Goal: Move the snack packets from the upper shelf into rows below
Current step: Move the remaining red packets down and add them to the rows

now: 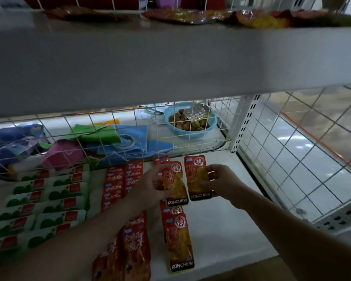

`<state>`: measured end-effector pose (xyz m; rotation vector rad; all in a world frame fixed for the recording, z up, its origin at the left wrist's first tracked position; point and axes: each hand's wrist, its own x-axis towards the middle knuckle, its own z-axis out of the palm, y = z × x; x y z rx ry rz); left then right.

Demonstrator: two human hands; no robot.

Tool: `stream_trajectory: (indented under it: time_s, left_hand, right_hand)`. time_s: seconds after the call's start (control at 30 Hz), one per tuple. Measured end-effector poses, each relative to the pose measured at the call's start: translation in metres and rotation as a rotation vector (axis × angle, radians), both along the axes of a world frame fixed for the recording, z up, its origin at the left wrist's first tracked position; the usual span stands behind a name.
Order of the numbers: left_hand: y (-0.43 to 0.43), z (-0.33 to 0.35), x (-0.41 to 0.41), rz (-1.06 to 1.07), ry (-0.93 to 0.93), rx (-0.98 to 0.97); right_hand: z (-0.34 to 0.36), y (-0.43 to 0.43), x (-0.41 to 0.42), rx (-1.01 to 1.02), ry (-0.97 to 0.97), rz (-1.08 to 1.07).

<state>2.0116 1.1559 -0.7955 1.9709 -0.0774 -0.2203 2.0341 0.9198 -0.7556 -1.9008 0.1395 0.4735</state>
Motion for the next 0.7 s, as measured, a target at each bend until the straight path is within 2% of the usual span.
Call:
stream_trajectory:
  time_s: [0.23,0.47,0.7]
  left_hand:
    - [-0.005,-0.019,0.040,-0.025,-0.043,0.156]
    - [-0.028,-0.040,0.051,0.016,-0.109,0.315]
    - [-0.056,-0.044,0.073,0.023,-0.074,0.524]
  right_hand:
    - [-0.013,0.020,0.036,-0.075,-0.035,0.045]
    - [-0.063,0.009,0.024,-0.101,-0.124,-0.155]
    - [-0.069,-0.012,0.029,-0.074,-0.139,-0.207]
